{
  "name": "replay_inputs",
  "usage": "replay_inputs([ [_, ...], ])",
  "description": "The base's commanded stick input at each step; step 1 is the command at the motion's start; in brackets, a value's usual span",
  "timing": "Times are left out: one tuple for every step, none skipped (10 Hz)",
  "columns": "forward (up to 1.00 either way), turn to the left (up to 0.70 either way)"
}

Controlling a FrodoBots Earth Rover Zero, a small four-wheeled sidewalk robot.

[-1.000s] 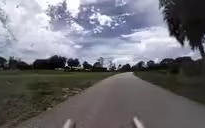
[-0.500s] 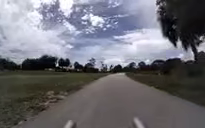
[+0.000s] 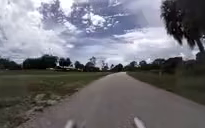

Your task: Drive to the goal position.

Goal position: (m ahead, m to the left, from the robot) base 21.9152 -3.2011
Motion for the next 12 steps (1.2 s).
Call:
replay_inputs([
  [0.85, 0.00],
  [0.85, 0.00],
  [0.85, 0.00],
  [0.85, 0.00],
  [0.85, 0.00],
  [0.85, 0.00],
  [0.85, 0.00],
  [0.85, 0.00],
  [0.85, 0.00],
  [0.85, 0.00],
  [0.85, 0.00],
  [0.85, 0.00],
])
